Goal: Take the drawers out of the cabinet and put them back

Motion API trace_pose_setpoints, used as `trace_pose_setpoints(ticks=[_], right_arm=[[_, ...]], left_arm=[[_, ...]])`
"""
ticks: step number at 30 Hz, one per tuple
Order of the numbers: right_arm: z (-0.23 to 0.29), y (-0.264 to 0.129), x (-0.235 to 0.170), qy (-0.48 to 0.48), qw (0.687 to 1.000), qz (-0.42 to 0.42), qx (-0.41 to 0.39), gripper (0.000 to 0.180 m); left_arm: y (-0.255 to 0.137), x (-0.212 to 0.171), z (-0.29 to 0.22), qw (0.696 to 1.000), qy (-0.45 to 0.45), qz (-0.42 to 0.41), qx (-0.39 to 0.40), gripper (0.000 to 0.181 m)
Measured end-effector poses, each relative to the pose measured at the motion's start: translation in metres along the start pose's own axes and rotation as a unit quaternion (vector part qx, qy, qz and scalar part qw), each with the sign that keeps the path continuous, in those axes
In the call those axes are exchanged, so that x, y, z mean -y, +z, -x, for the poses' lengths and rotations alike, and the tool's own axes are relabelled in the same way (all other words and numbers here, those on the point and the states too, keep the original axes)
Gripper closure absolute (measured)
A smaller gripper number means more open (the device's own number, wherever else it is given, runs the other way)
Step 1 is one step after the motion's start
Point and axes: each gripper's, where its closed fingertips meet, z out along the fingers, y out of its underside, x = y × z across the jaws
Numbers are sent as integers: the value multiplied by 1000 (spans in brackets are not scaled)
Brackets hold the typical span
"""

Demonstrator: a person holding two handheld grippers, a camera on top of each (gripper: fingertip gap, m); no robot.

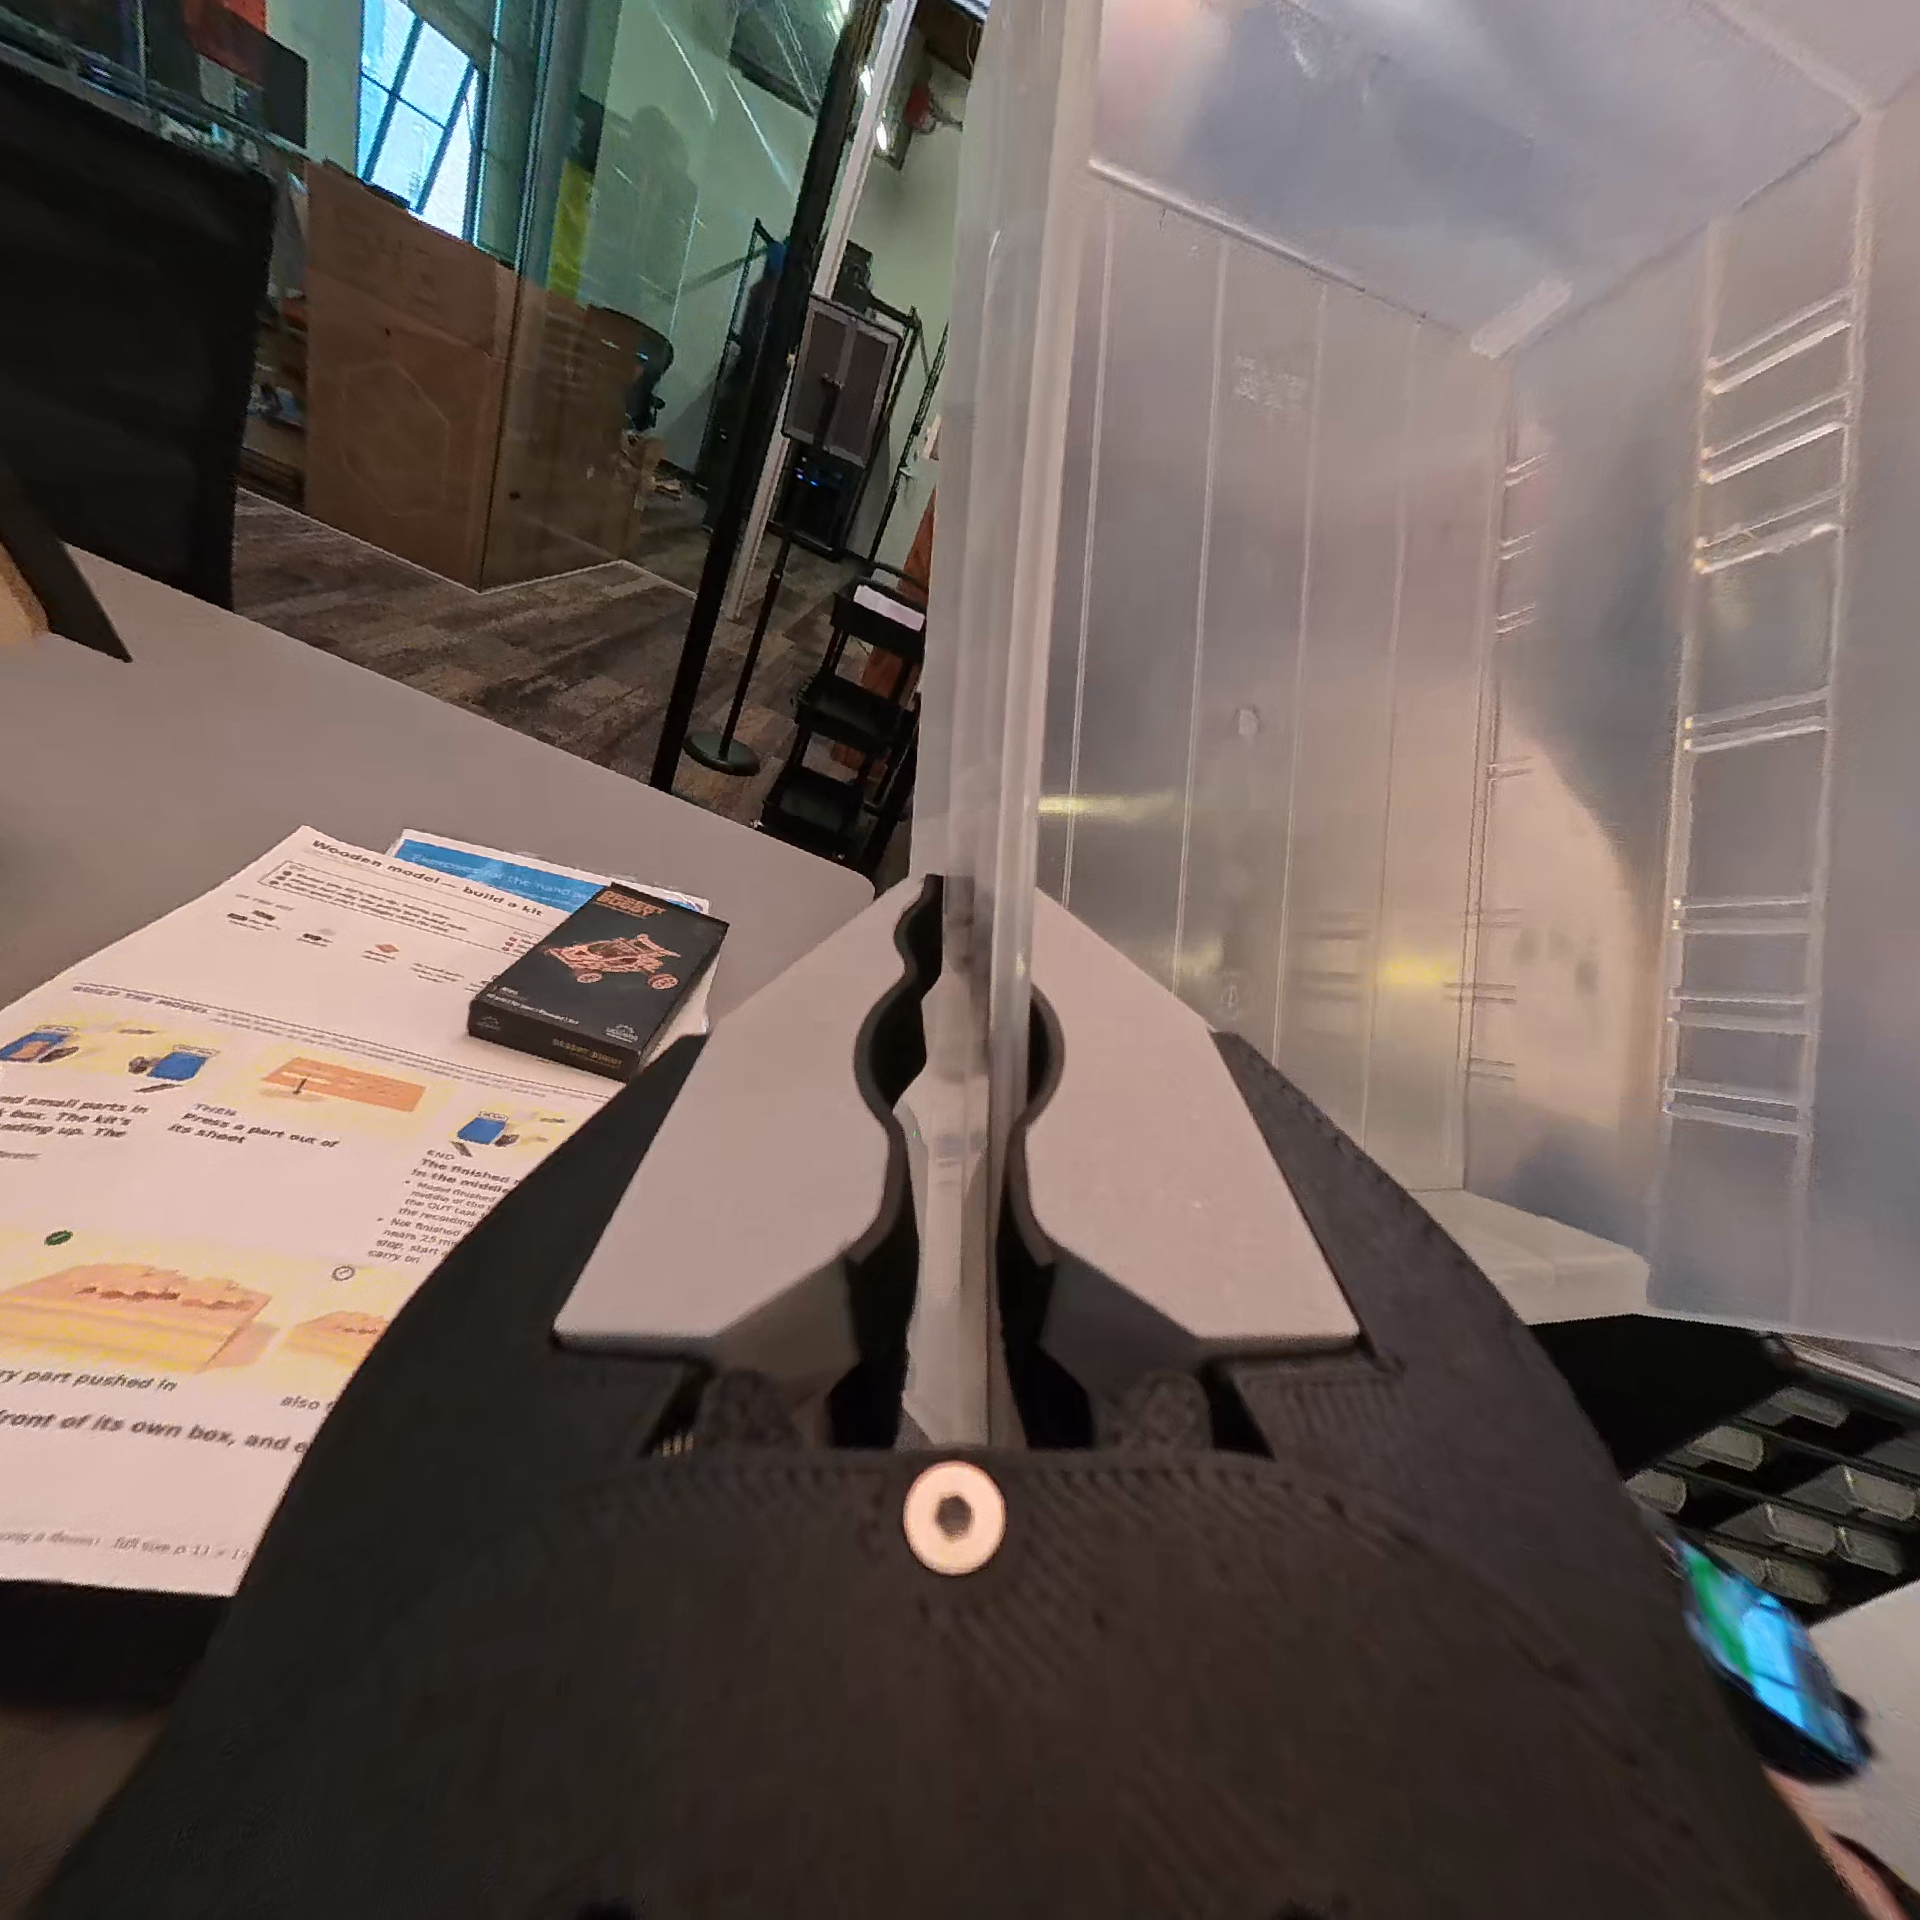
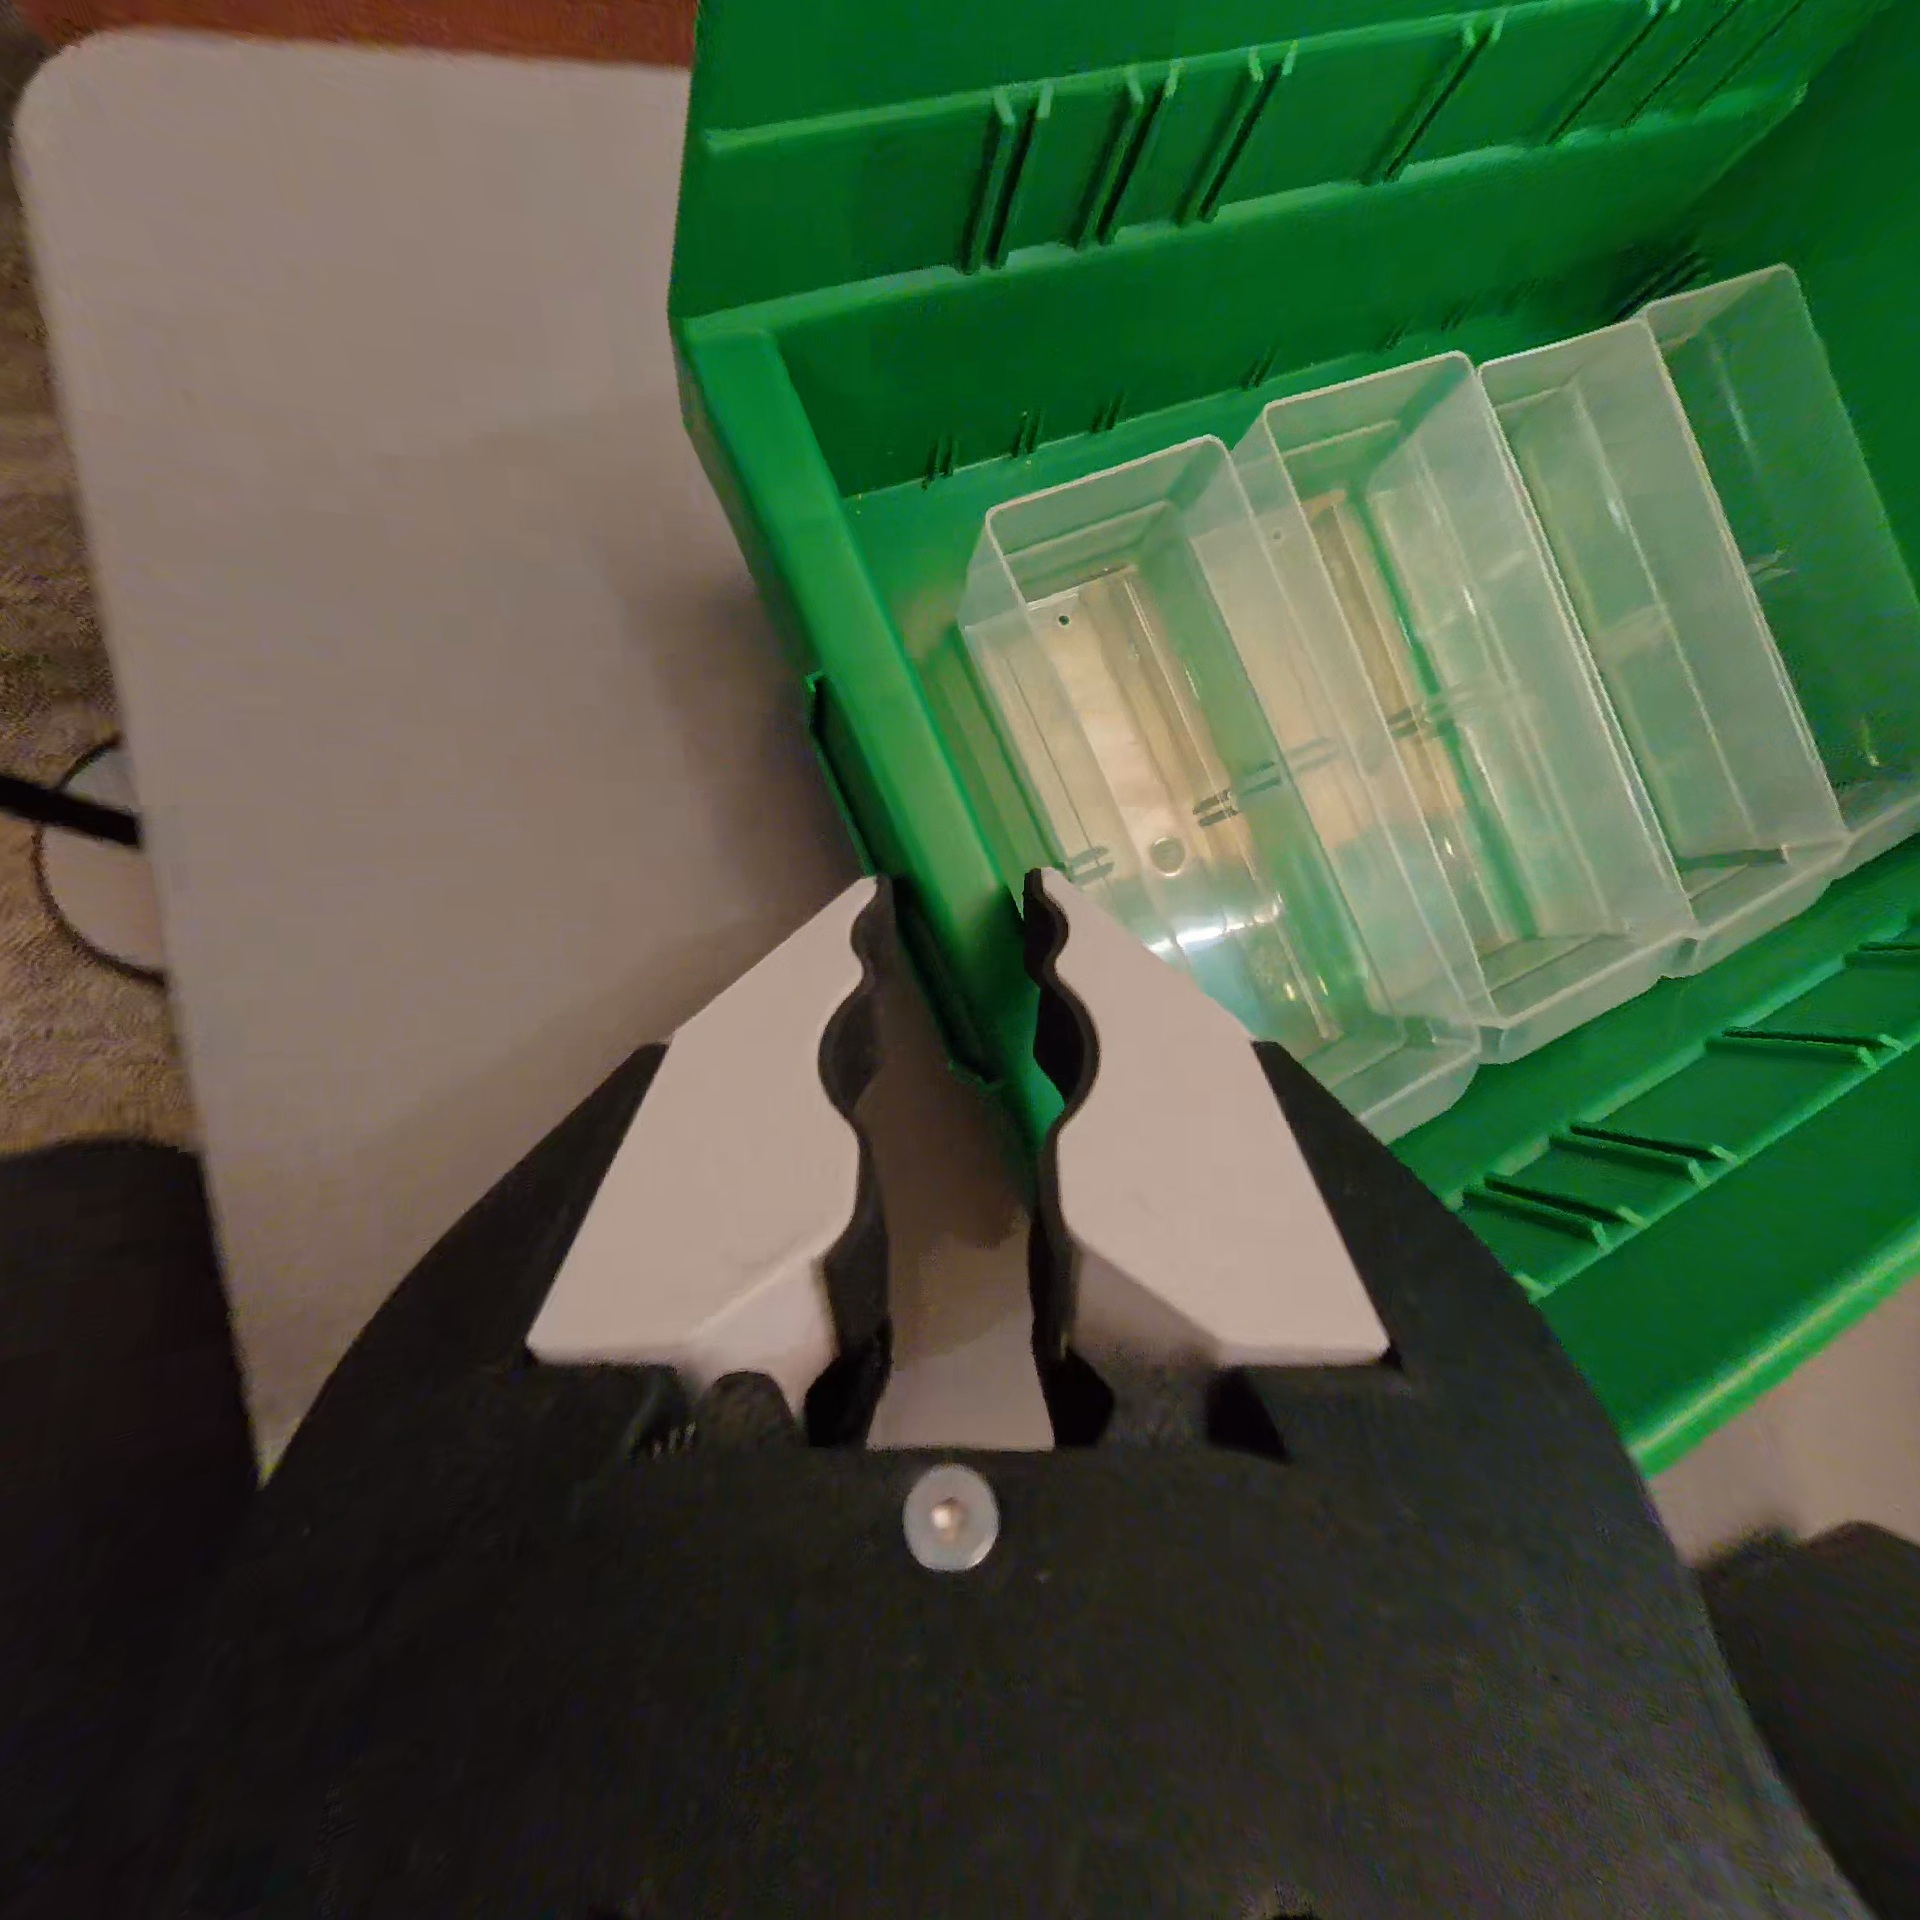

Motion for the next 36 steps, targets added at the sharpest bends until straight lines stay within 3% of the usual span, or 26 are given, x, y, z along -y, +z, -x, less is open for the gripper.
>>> trace_pose_setpoints(ticks=[3, 5, 8, 13, 16, 21, 24, 32, 36], right_arm=[[-16, 23, 26, 23, 1000, -4, -16, 156], [-12, 28, 41, 40, 999, -12, 17, 149], [-7, 6, 65, 58, 995, -69, 53, 154], [-8, -95, 84, 68, 976, -194, 70, 140], [-28, -177, 74, 61, 960, -274, 14, 128], [-57, -312, 28, 61, 918, -379, -104, 111], [-63, -367, -8, 71, 903, -392, -160, 98], [-75, -453, -125, 154, 875, -393, -239, 88], [-90, -476, -187, 219, 856, -369, -289, 93]], left_arm=[[-4, 2, 4, 1000, -5, -2, 2, 176], [-6, 4, 6, 1000, -8, -6, 2, 177], [-7, 6, 4, 1000, -4, -4, -1, 176], [1, 7, -27, 999, 3, -2, -34, 177], [14, 2, -71, 997, 9, 8, -82, 176], [41, -31, -191, 978, 9, 38, -203, 177], [48, -66, -277, 960, 24, 76, -269, 177], [69, -147, -438, 937, 90, 114, -319, 176], [77, -195, -512, 923, 185, 118, -315, 175]])
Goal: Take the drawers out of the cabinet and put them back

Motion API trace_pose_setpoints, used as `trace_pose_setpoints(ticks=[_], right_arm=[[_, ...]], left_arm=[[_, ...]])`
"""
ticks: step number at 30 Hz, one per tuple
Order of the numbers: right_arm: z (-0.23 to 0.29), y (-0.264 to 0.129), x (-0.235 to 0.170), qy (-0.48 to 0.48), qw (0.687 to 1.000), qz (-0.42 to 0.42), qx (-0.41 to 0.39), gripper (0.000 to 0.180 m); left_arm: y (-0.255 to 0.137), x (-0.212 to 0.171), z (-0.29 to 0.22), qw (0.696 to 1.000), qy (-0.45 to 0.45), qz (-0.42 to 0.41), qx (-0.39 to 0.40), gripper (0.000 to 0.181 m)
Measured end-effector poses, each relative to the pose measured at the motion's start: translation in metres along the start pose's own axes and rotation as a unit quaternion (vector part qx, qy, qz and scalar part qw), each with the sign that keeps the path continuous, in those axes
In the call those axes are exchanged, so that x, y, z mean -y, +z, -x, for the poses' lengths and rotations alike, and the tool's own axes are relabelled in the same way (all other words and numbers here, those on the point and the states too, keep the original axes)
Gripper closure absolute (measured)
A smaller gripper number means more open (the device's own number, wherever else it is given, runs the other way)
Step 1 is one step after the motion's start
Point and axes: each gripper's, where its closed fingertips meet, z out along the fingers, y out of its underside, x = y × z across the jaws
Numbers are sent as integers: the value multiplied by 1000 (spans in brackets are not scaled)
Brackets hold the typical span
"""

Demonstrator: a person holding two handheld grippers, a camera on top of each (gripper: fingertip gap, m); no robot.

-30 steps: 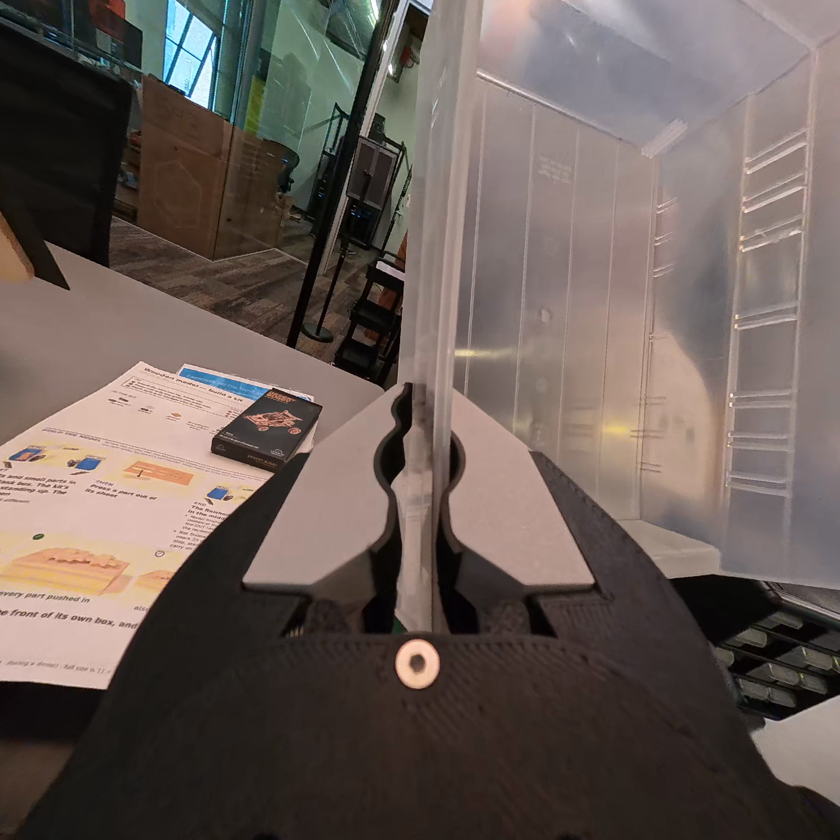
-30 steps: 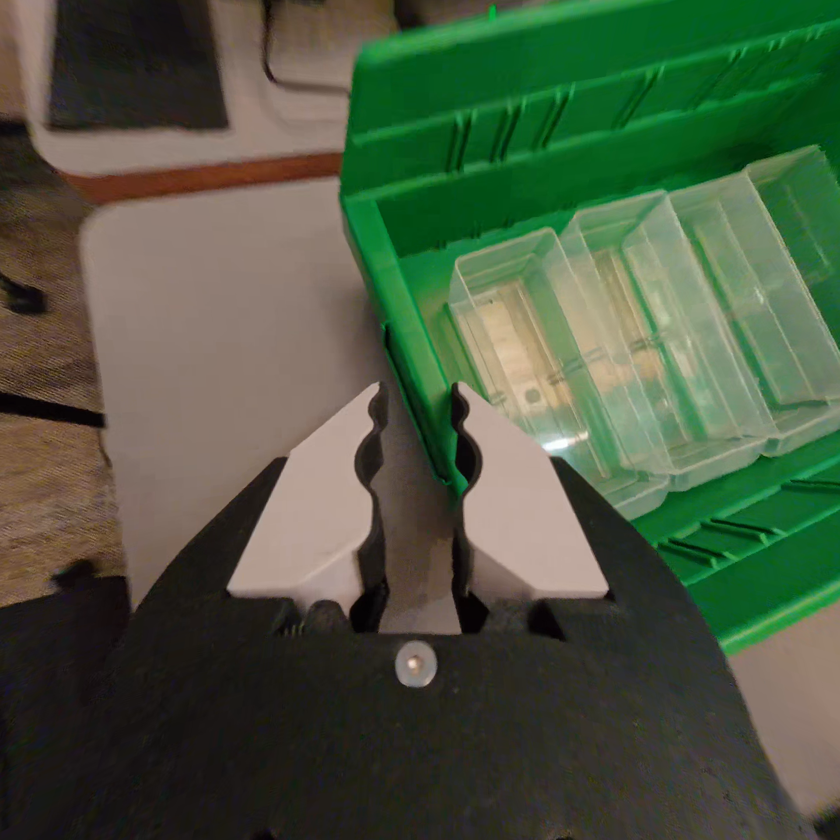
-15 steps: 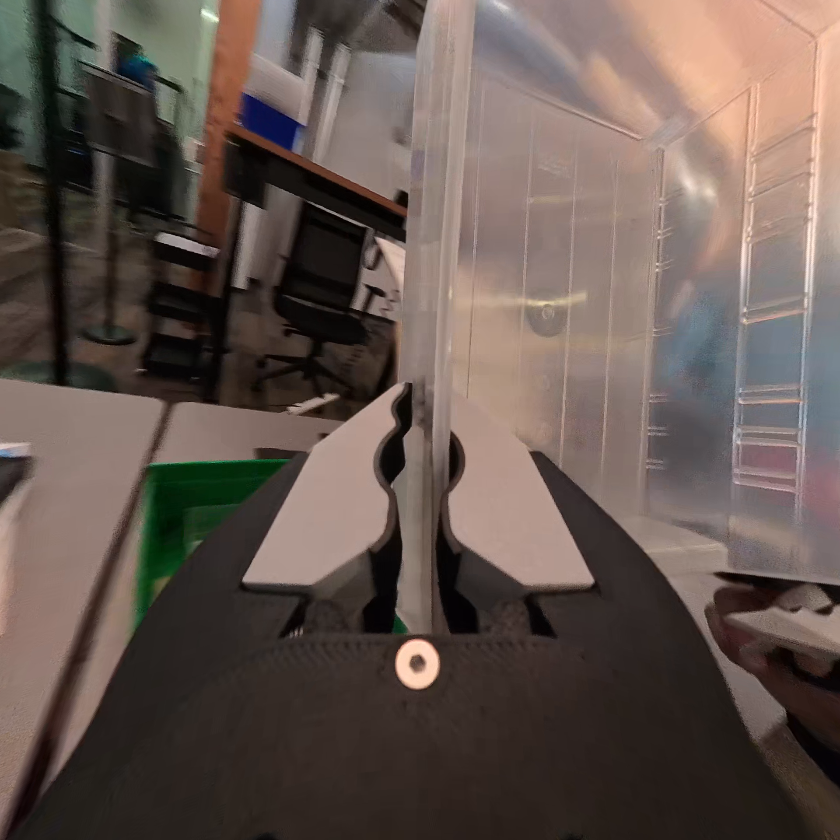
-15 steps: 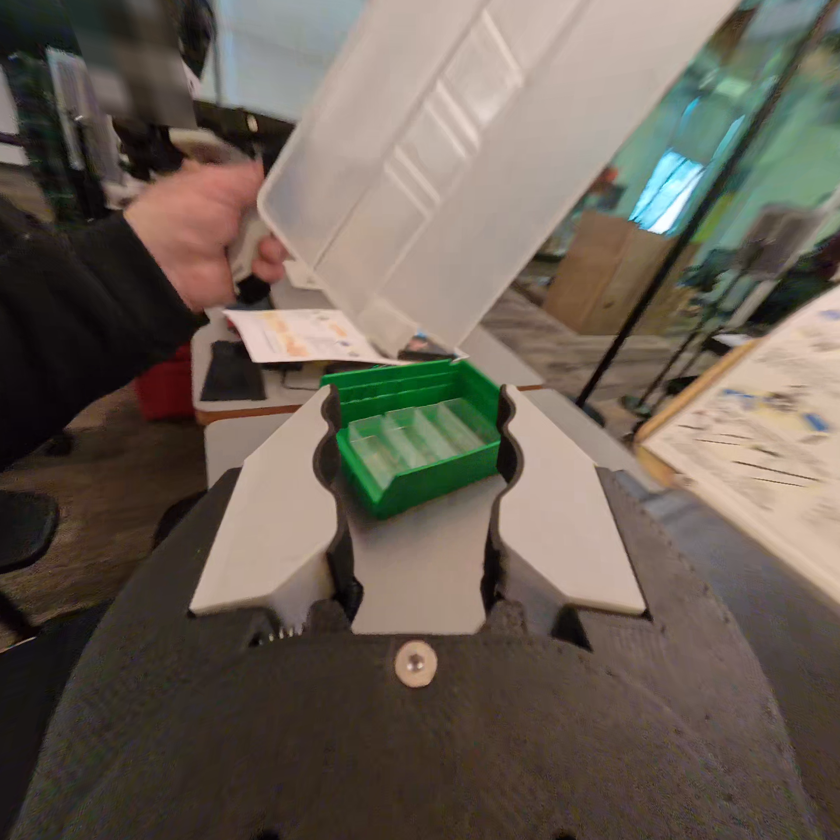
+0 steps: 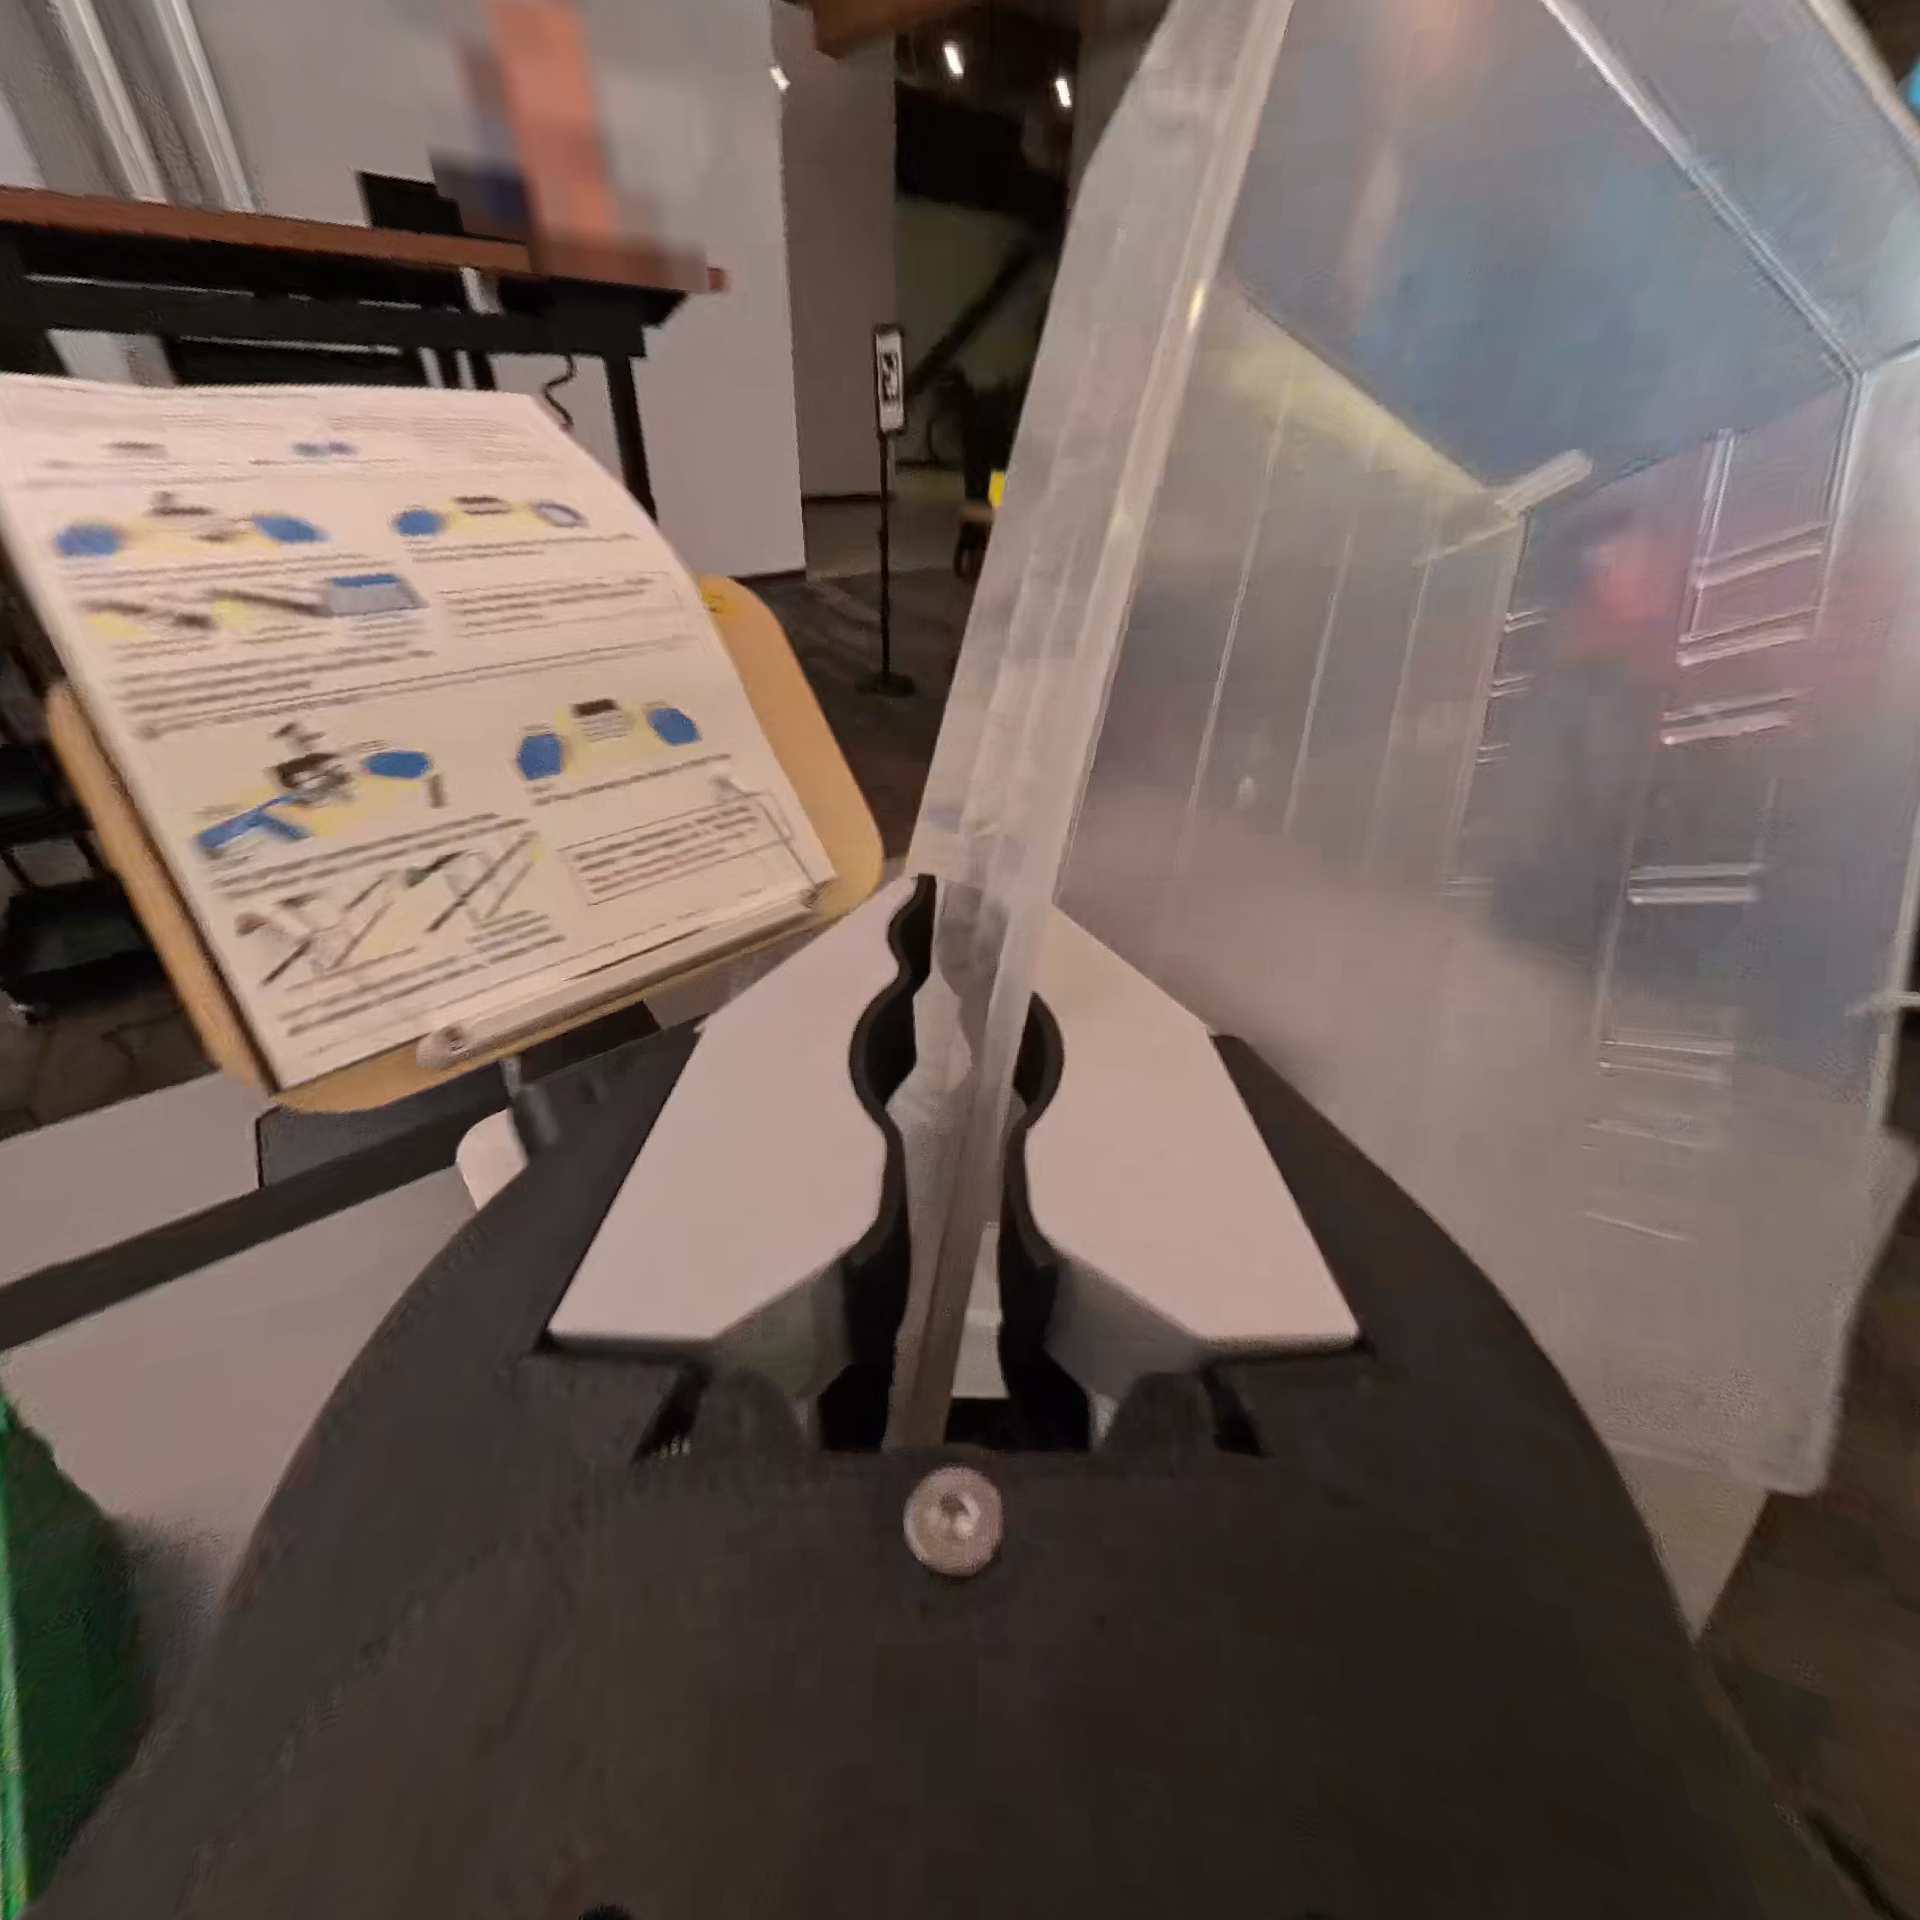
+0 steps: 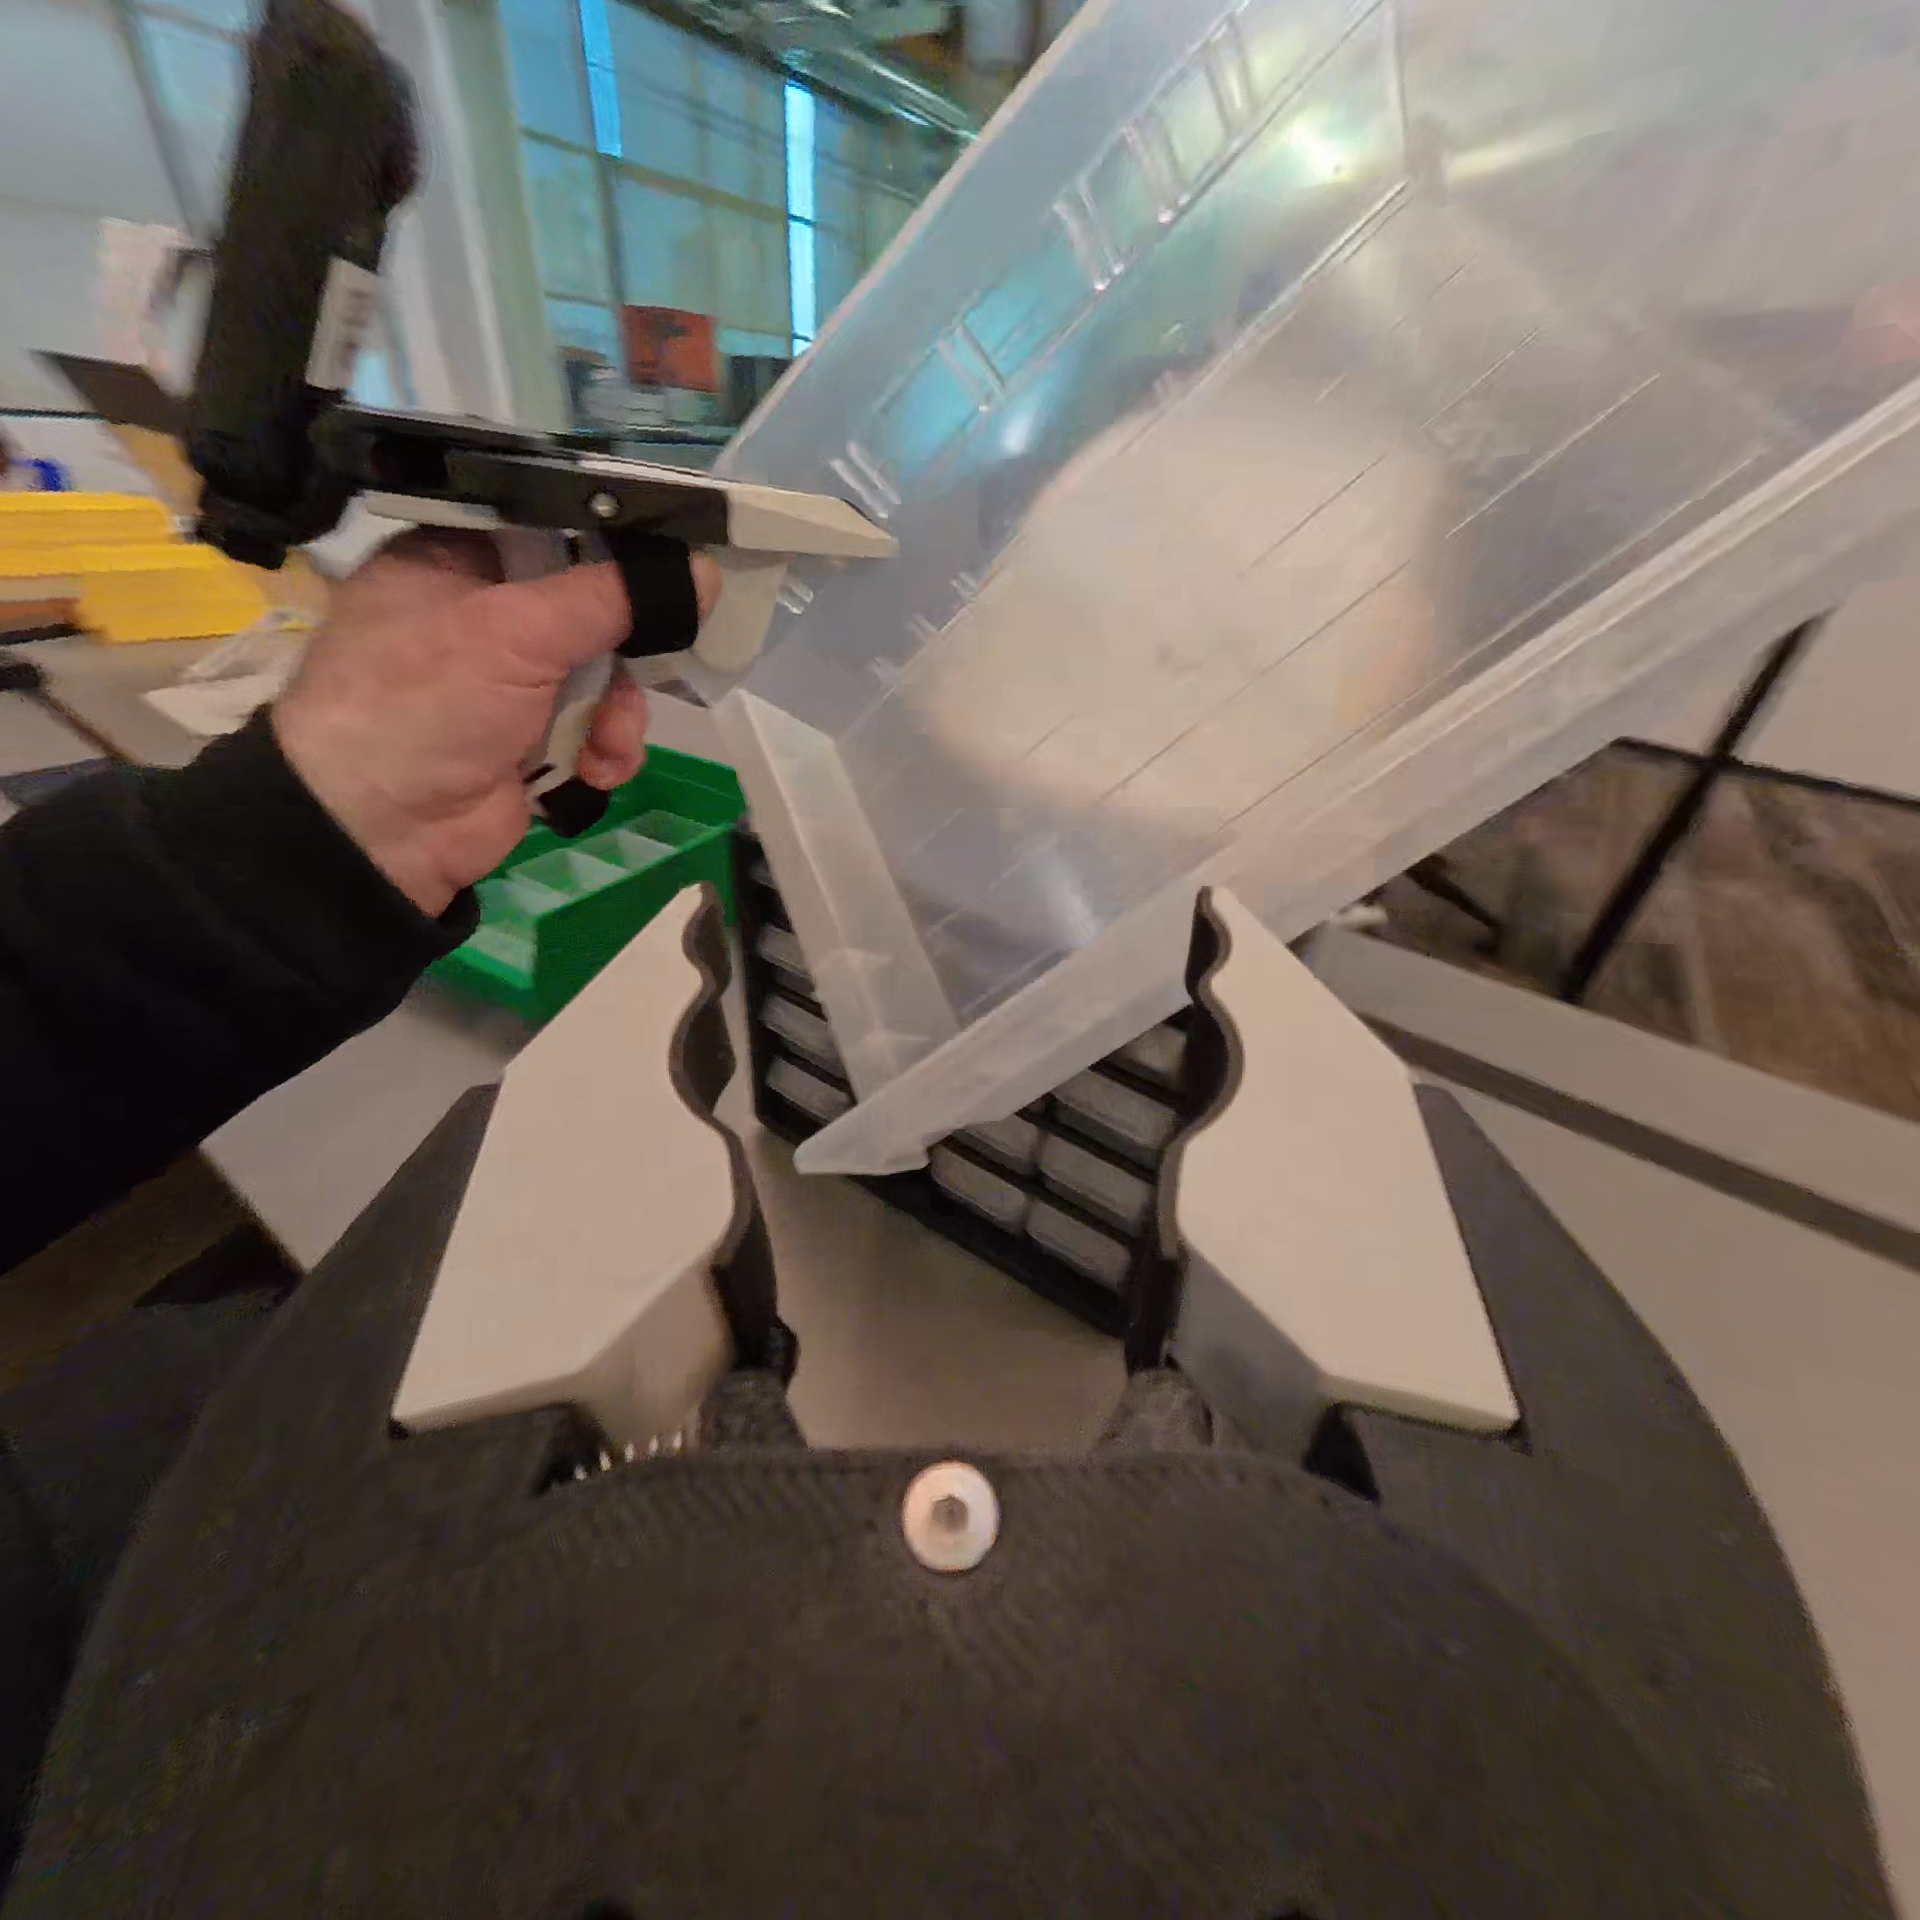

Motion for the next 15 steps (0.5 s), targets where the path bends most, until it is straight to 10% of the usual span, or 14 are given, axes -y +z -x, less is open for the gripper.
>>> trace_pose_setpoints(ticks=[15], right_arm=[[-117, -83, -29, 72, 986, -6, -153, 99]], left_arm=[[104, -13, -132, 996, 81, 18, -40, 175]])
